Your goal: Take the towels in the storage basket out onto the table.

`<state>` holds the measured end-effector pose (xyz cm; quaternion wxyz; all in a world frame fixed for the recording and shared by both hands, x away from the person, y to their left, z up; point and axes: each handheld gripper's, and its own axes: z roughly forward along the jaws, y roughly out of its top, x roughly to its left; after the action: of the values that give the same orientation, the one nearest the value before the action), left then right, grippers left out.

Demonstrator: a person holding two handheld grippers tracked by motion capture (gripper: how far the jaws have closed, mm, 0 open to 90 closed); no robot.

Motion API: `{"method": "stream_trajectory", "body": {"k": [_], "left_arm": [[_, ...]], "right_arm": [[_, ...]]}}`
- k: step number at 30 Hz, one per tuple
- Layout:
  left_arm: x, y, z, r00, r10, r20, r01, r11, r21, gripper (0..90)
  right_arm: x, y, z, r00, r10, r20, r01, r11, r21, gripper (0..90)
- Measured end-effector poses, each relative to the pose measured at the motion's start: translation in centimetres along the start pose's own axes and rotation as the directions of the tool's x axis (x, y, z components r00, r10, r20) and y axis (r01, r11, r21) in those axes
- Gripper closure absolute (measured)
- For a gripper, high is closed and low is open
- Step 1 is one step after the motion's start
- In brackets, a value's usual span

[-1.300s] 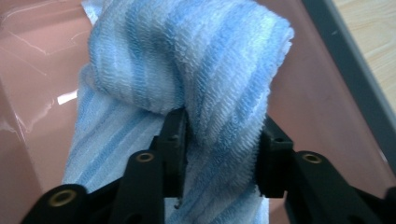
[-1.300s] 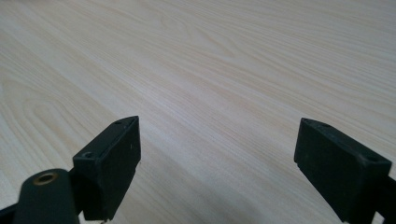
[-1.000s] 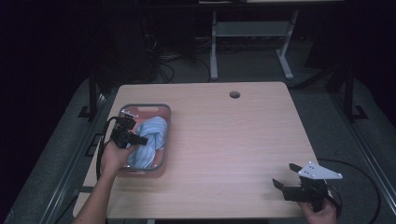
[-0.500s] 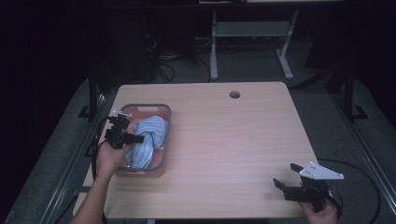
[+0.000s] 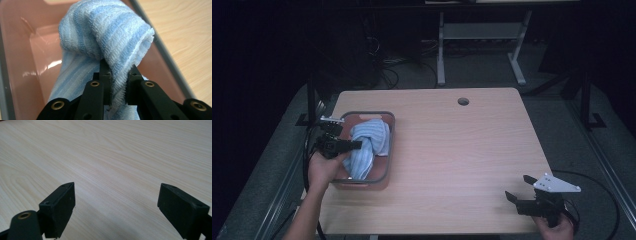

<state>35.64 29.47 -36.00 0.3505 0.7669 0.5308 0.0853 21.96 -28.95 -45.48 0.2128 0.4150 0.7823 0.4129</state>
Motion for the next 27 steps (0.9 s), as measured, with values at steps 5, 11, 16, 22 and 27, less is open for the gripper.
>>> {"method": "stream_trajectory", "body": {"k": [5,11,16,22,27], "left_arm": [[0.1,0.0,-0.8,1.0,-0.009,0.0,0.009,0.9998,-0.019,79.4],[-0.4,0.3,-1.6,0.9998,-0.001,0.019,0.001,0.999,-0.044,79.3],[-0.9,0.5,-2.2,0.9994,0.007,0.033,-0.005,0.9981,-0.062,79.3],[-1.2,0.9,-3.1,0.999,0.013,0.042,-0.01,0.9971,-0.075,79.3],[-1.5,1.4,-3.7,0.9989,0.026,0.04,-0.022,0.9964,-0.082,79.3]], "right_arm": [[0.0,0.0,-0.1,1.0,-0.004,0.002,0.004,1.0,0.0,14.2],[-0.1,0.0,0.1,1.0,0.0,0.0,0.0,1.0,0.003,14.2],[0.0,0.0,0.2,1.0,-0.006,-0.002,0.006,1.0,0.005,14.2],[-0.3,-0.1,0.1,1.0,0.007,0.004,-0.007,1.0,0.003,14.2],[-0.4,-0.1,0.0,0.9999,0.011,0.006,-0.011,0.9999,0.003,14.2]]}}
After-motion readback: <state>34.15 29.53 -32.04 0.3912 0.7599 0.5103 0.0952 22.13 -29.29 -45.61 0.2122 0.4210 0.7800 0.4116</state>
